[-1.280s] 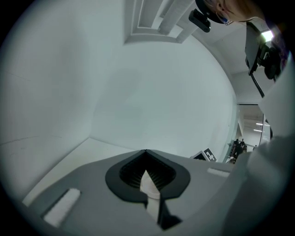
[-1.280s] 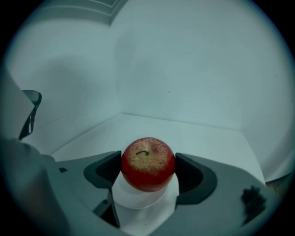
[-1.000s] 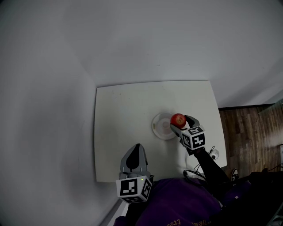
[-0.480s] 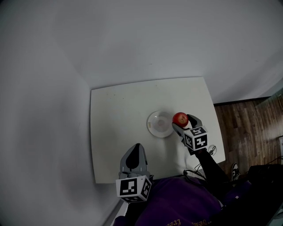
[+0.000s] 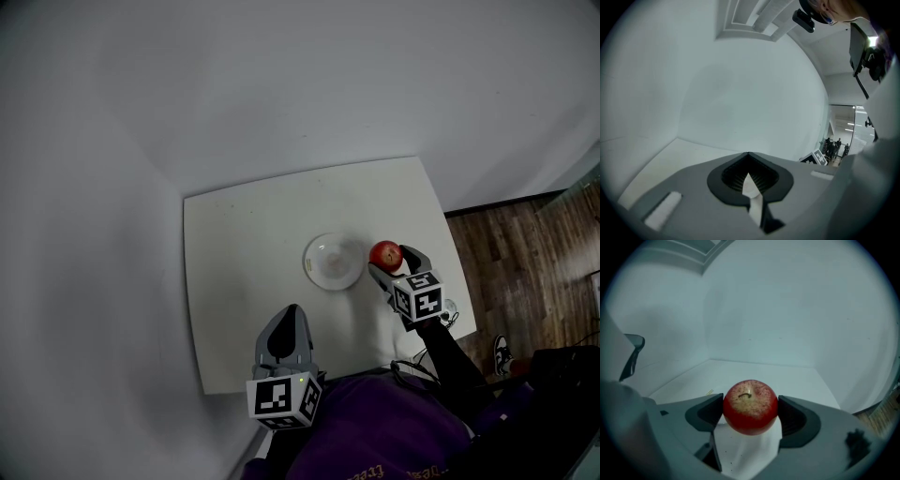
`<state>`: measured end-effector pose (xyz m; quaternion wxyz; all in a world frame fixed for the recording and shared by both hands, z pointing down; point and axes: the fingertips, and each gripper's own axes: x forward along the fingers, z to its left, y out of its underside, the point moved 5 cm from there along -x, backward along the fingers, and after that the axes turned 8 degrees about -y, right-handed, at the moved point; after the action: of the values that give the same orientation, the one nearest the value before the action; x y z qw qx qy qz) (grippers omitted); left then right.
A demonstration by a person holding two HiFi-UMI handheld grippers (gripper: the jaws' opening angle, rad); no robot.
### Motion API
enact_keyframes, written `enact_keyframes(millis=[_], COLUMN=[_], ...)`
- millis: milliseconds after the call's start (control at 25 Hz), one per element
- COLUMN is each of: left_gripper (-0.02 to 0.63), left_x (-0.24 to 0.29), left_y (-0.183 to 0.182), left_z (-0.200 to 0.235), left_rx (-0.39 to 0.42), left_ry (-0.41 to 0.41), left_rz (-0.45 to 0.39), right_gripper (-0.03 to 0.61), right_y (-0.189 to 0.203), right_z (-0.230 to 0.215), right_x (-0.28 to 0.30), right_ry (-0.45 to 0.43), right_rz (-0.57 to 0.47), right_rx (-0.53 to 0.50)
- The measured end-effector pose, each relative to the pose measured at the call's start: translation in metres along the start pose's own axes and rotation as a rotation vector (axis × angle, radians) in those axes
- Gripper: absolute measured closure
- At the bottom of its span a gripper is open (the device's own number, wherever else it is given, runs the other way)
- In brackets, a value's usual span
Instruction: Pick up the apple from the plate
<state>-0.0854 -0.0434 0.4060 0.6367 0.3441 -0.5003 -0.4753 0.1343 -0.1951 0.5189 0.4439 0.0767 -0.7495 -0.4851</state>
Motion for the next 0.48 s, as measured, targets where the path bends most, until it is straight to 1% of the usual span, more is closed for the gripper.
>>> enact_keyframes(millis=[120,320,480], left_gripper=[0.609,0.609,0.609], left_x=[0.001,0.001,0.003], left_y=[0.000,0.003,0.003], left_z=[-0.005,-0.006,-0.010], left_rx=[0.008,0.010,0.018], left_ry=[0.023,0.014,0.044], left_rz=[0.006,0.011,0.013], right_gripper=[0.210,0.210,0.210], right_y=[0.006,0.017,0.028], right_z=[-0.002,-0.004,-0.006], right_x=[-0.006,-0.011,-0.016], right_ry=[0.009,0.025,0.039], right_rz=[0.005,0.018,0.030], right_rx=[0.012,0.025,0.036])
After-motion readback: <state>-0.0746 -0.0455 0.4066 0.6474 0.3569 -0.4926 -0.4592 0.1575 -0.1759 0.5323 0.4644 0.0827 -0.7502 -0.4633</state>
